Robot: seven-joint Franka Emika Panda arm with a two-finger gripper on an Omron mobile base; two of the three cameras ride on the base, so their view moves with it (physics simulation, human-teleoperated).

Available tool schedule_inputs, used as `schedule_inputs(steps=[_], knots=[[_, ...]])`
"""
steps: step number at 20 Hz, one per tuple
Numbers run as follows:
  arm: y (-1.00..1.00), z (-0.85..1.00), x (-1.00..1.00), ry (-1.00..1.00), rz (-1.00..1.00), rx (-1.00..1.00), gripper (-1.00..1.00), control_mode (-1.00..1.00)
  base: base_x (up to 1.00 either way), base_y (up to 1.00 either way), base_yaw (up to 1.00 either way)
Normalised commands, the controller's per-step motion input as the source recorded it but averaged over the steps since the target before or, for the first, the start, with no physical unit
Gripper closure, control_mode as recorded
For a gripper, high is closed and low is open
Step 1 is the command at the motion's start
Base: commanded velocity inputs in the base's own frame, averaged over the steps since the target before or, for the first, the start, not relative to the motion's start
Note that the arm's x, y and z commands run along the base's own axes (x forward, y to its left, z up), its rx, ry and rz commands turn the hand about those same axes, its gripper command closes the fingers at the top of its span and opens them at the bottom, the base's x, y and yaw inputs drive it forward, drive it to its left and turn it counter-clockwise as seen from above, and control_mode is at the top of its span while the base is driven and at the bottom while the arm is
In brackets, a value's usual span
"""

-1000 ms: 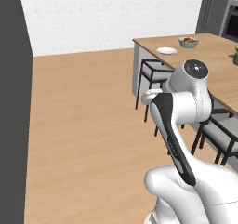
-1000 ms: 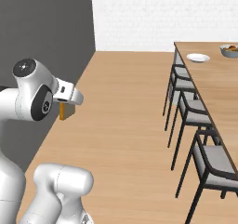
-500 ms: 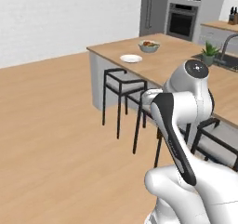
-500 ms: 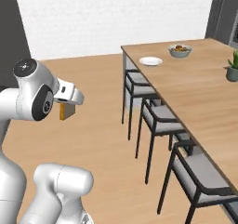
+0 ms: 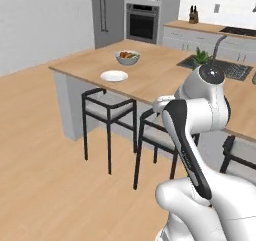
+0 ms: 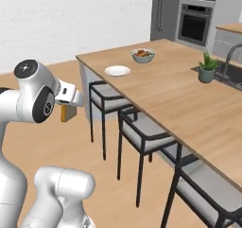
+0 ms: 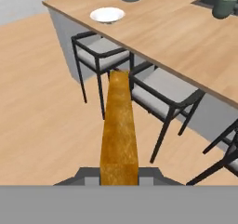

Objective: Start the toaster. Once the lever pops up, take the bread to the plate on the dining counter.

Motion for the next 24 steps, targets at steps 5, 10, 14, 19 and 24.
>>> schedule_inputs(steps=[5, 10, 14, 19, 24], knots=[[0.00, 0.00, 0.00, 0.00, 0.00, 0.00, 1.00, 1.00, 0.92, 0.79, -0.54], [0.00, 0.00, 0.00, 0.00, 0.00, 0.00, 1.00, 1.00, 0.87, 0.80, -0.54], [0.00, 0.00, 0.00, 0.00, 0.00, 0.00, 1.00, 1.00, 0.72, 0.92, -0.53], [0.00, 0.00, 0.00, 0.00, 0.00, 0.00, 1.00, 1.00, 0.69, 0.89, -0.52], [0.00, 0.00, 0.00, 0.00, 0.00, 0.00, 1.00, 1.00, 0.75, 0.88, -0.51]])
